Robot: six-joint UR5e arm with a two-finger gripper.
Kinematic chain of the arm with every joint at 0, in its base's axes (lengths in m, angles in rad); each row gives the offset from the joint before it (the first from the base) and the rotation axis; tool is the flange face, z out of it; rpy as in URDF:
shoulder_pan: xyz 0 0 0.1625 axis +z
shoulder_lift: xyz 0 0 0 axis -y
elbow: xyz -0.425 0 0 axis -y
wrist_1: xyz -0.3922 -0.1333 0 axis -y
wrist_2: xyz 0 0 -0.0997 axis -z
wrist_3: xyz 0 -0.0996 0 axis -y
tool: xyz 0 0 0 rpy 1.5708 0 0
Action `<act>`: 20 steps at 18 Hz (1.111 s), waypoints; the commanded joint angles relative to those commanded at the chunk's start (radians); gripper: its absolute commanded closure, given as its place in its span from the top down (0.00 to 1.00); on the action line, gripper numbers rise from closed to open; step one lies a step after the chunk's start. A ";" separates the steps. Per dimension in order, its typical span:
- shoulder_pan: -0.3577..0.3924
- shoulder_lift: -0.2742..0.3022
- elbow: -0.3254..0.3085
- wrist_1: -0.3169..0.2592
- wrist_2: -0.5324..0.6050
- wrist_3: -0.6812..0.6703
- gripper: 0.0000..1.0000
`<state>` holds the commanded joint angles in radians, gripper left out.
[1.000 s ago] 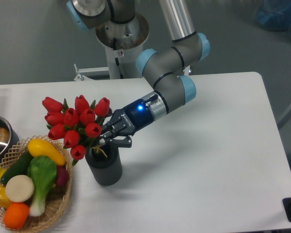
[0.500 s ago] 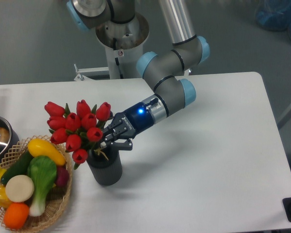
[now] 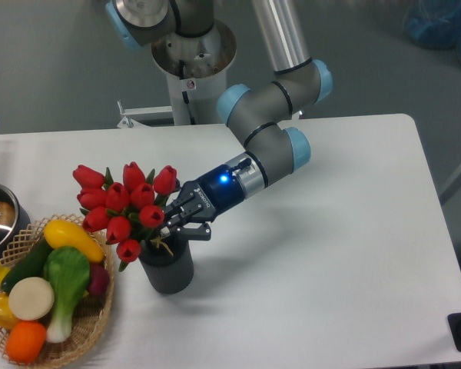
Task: Insert the flowers into the vase
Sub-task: 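Push the tulips deeper into the vase and straighten them upright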
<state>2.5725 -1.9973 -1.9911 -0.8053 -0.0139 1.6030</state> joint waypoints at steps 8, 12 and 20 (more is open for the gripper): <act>0.006 -0.002 -0.005 0.000 0.008 0.000 0.19; 0.006 -0.003 -0.006 0.000 0.008 0.011 0.24; 0.008 -0.011 -0.014 0.000 0.006 0.048 0.27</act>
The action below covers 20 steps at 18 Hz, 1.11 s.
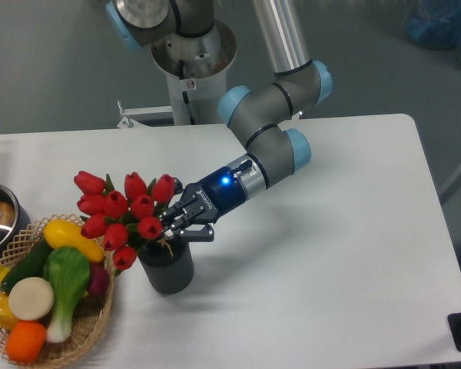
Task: Insert the flowers into the vase
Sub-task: 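Push the tulips deeper into the vase and straighten them upright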
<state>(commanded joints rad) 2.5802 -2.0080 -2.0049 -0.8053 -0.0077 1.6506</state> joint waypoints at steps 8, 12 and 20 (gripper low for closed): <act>0.003 0.003 -0.006 0.003 -0.003 0.005 0.31; 0.006 0.005 -0.006 0.003 -0.003 0.008 0.38; 0.025 0.008 -0.005 0.005 -0.003 0.026 0.80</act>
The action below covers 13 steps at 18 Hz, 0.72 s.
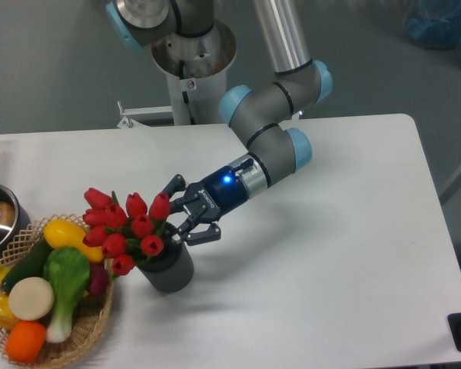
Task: Insert the flowers into the vase
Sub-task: 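Push the tulips deeper into the vase and straighten them upright, then open the gripper and pull it away from the tulips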
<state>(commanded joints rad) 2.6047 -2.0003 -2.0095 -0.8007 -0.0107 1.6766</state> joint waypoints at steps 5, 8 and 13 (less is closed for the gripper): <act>0.031 0.014 -0.003 0.000 0.002 -0.002 1.00; 0.067 0.054 -0.012 -0.002 0.005 -0.003 1.00; 0.167 0.132 0.003 -0.003 0.058 -0.003 1.00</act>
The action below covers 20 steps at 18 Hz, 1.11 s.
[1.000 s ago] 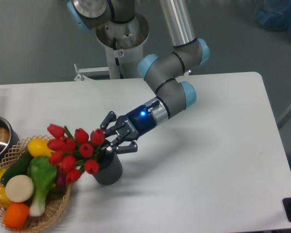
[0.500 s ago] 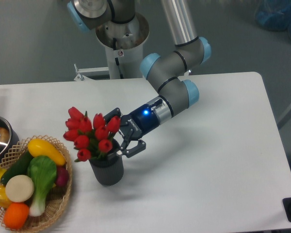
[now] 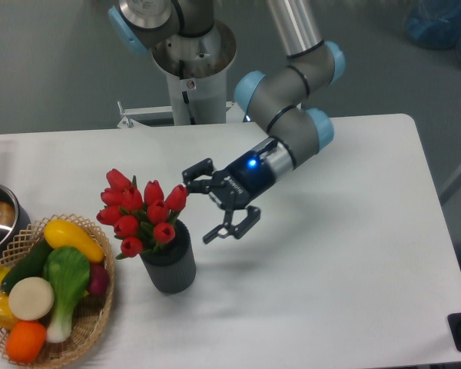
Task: Insert the flowers into the vase
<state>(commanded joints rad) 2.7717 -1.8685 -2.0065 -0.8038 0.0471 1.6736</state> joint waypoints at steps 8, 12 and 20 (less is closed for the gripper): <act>0.069 0.049 0.100 0.002 0.281 -0.002 1.00; 0.121 0.081 0.123 -0.002 0.488 -0.008 1.00; 0.241 0.209 0.121 -0.009 0.955 -0.028 1.00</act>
<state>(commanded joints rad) 3.0126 -1.6600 -1.8852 -0.8130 1.0026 1.6460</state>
